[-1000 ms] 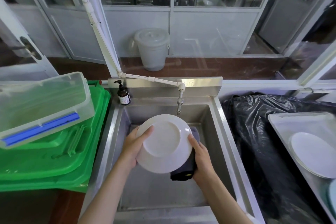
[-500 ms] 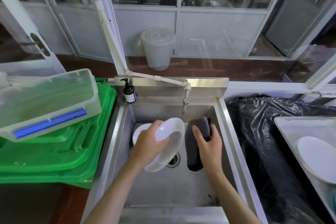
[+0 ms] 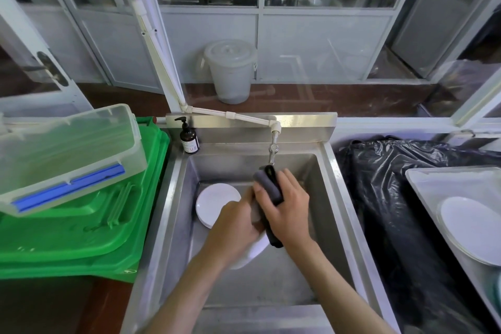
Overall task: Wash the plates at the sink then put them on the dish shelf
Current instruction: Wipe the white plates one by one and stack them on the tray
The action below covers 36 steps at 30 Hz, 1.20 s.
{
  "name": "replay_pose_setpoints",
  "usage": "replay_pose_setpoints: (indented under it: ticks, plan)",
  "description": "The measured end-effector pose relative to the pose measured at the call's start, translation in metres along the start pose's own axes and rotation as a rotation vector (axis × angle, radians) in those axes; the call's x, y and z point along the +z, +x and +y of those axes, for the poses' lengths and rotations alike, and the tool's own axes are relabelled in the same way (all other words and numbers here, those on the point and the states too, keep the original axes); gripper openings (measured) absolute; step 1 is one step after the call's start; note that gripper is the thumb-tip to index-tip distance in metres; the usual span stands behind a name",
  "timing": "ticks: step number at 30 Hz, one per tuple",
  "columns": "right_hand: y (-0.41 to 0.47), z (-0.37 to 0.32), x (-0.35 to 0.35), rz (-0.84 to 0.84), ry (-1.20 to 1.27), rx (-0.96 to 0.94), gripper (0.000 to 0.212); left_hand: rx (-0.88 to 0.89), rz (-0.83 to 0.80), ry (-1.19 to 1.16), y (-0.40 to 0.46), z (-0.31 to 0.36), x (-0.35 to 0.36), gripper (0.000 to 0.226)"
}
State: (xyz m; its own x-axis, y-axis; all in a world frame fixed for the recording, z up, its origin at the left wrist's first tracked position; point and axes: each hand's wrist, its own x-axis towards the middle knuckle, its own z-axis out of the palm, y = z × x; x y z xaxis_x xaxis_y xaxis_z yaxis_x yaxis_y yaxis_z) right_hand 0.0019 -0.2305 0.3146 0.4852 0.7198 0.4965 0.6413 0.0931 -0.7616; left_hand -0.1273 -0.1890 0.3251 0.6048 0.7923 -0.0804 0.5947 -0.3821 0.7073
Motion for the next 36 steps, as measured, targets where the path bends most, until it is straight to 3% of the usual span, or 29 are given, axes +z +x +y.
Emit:
replay_pose_setpoints:
  ticks: [2,6,11,13,17,22,27,32,36]
  plan:
    - [0.003,0.003,-0.002,-0.011,0.008,-0.015,0.032,0.015,0.003,0.017,-0.001,0.000,-0.003,0.047]
    - [0.012,0.013,-0.007,0.048,0.133,0.281,0.041,0.053,0.087,0.047,-0.010,0.002,-0.008,0.040]
    - [0.007,-0.008,-0.007,-0.057,0.003,-0.050,0.030,0.092,0.075,0.040,-0.004,0.007,-0.006,0.040]
    - [0.009,-0.003,-0.005,-0.007,0.035,0.005,0.033,0.053,0.073,-0.003,-0.006,0.008,-0.005,0.041]
    - [0.009,0.010,-0.007,0.175,0.167,0.314,0.037,0.021,0.129,-0.040,-0.013,0.008,0.002,0.060]
    - [0.001,-0.008,-0.010,0.137,0.034,0.061,0.035,0.121,0.123,-0.086,-0.009,0.017,-0.001,0.086]
    - [0.008,0.004,-0.010,0.142,0.203,0.314,0.030,0.114,0.078,0.023,-0.010,0.019,0.001,0.095]
    - [-0.001,0.003,-0.011,0.023,0.110,0.193,0.045,0.127,0.075,-0.018,-0.011,0.014,0.004,0.095]
    - [0.004,0.012,-0.006,0.055,0.135,0.309,0.035,0.097,0.110,-0.049,-0.013,0.012,0.002,0.092]
